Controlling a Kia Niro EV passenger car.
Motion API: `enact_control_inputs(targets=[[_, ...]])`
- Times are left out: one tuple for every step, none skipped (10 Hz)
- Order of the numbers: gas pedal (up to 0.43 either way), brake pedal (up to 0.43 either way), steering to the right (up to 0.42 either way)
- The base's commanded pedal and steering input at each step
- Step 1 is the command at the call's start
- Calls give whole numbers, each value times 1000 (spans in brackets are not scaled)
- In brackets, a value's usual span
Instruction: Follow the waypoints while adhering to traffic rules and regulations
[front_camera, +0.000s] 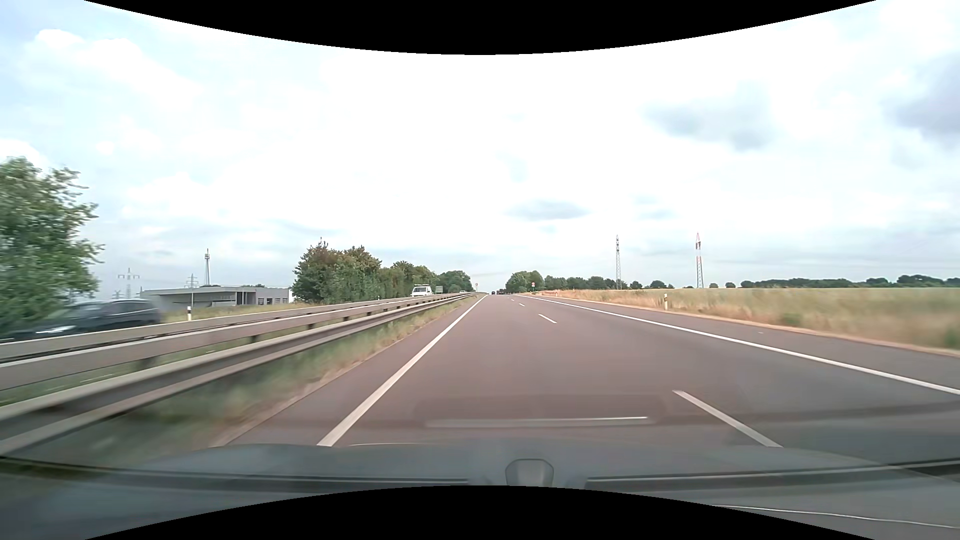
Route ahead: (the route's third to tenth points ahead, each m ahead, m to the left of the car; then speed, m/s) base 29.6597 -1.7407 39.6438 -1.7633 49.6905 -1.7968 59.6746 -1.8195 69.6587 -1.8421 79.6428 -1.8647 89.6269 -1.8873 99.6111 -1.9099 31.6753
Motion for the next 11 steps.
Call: enact_control_inputs(targets=[[240,0,-2],[240,0,-2],[240,0,-1],[240,0,-1],[240,0,-1],[240,0,-1],[240,0,-1],[240,0,-1],[240,0,-1],[240,0,-1],[240,0,-1]])
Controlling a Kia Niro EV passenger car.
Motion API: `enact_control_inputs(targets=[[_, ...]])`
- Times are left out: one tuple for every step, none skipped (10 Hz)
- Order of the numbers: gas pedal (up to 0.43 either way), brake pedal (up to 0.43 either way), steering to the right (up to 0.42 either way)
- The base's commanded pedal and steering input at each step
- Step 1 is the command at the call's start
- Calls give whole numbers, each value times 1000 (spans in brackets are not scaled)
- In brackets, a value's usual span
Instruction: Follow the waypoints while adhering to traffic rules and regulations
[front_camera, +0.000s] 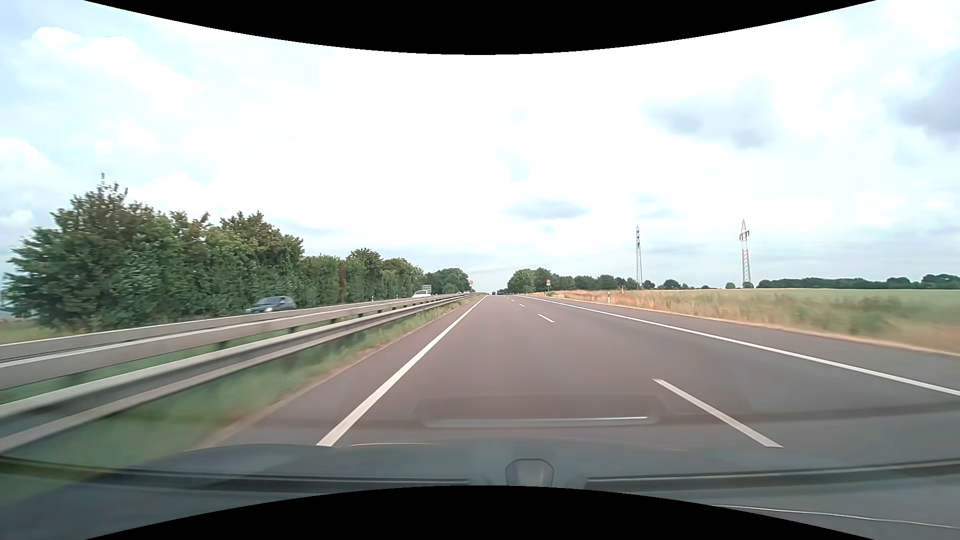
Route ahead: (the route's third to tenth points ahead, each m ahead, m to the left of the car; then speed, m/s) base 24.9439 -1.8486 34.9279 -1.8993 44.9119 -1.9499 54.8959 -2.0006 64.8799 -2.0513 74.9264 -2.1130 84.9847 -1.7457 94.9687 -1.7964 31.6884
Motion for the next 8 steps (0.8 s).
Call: enact_control_inputs(targets=[[240,0,-1],[240,0,-1],[240,0,0],[240,0,0],[240,0,0],[240,0,0],[240,0,0],[240,0,0]])
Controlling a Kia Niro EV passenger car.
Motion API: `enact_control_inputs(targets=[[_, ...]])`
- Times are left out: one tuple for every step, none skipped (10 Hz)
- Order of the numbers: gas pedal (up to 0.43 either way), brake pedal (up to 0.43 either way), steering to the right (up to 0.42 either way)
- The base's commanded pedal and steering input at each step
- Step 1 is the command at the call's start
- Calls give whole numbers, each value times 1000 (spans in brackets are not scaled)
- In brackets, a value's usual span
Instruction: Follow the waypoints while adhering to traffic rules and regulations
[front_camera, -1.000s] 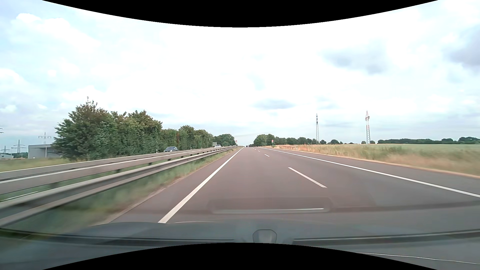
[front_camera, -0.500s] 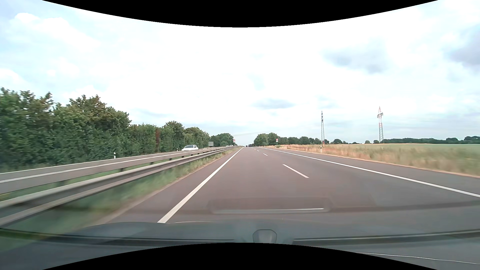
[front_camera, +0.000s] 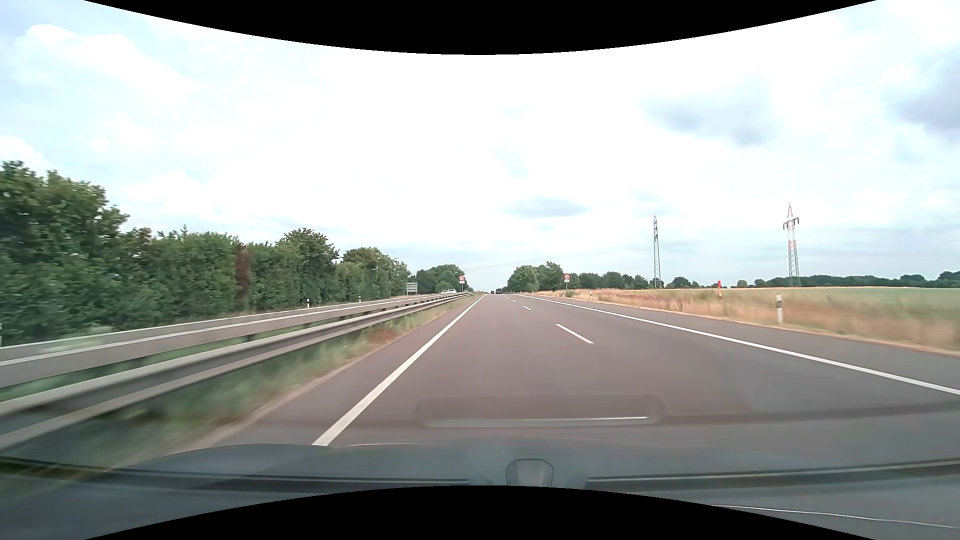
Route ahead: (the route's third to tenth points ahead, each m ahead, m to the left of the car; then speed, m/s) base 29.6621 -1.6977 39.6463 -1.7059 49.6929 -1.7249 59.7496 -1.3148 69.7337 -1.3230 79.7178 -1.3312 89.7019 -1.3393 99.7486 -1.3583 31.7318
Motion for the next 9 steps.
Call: enact_control_inputs(targets=[[240,0,1],[240,0,2],[240,0,2],[240,0,2],[240,0,2],[240,0,3],[240,0,3],[240,0,3],[240,0,3]])
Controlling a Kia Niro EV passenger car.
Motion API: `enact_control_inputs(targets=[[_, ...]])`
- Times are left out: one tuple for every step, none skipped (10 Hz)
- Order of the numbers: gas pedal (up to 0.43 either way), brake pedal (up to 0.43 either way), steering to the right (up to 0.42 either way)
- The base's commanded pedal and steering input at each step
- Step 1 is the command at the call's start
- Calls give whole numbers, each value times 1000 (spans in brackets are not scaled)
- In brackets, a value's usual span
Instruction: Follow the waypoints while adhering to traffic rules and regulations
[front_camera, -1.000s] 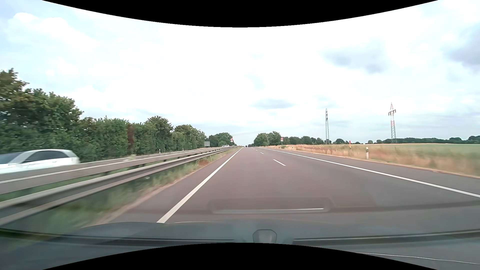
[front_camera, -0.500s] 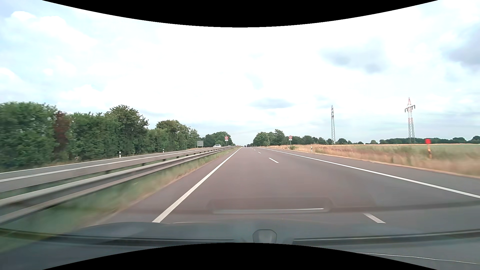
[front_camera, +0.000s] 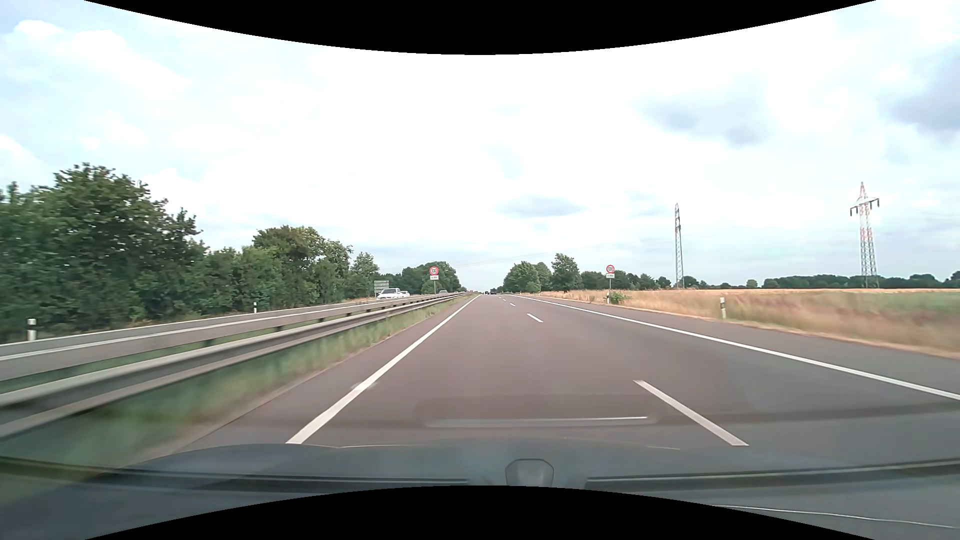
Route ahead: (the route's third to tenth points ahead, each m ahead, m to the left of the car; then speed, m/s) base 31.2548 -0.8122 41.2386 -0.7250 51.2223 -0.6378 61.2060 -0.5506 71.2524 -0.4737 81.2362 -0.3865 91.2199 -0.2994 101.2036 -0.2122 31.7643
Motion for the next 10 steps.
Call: enact_control_inputs(targets=[[240,0,3],[240,0,3],[240,0,3],[240,0,3],[240,0,3],[240,0,3],[240,0,3],[240,0,2],[240,0,2],[240,0,1]])
